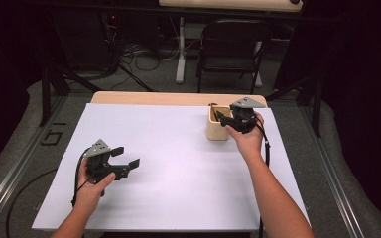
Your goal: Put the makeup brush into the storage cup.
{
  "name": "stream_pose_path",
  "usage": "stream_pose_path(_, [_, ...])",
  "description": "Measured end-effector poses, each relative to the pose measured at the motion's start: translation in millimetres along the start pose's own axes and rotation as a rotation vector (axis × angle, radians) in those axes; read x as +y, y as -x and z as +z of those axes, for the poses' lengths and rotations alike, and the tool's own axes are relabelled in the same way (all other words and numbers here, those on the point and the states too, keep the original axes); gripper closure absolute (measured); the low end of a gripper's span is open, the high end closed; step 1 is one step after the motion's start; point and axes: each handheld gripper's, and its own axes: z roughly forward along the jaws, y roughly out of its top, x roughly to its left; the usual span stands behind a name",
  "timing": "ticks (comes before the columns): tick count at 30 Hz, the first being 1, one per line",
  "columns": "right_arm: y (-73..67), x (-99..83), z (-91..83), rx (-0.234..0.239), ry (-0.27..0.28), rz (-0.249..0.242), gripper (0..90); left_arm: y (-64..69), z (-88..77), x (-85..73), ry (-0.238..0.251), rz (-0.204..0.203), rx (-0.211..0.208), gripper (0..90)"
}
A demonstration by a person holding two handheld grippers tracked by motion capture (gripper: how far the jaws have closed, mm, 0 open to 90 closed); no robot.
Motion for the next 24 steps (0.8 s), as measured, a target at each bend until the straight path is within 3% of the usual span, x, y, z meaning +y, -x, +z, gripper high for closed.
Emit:
stream_pose_path(12, [-8.8, -15.8, -31.1, 0.018, 0.005, 0.028, 40.2, -1.1, -2.9, 0.4, 0.009, -0.006, 0.006, 15.5])
stream_pose_path(24, [-25.8, -47.1, -61.0, 0.024, -0.001, 0.001, 38.8, -2.0, -4.9, 0.3, 0.020, -0.013, 0.011, 15.5])
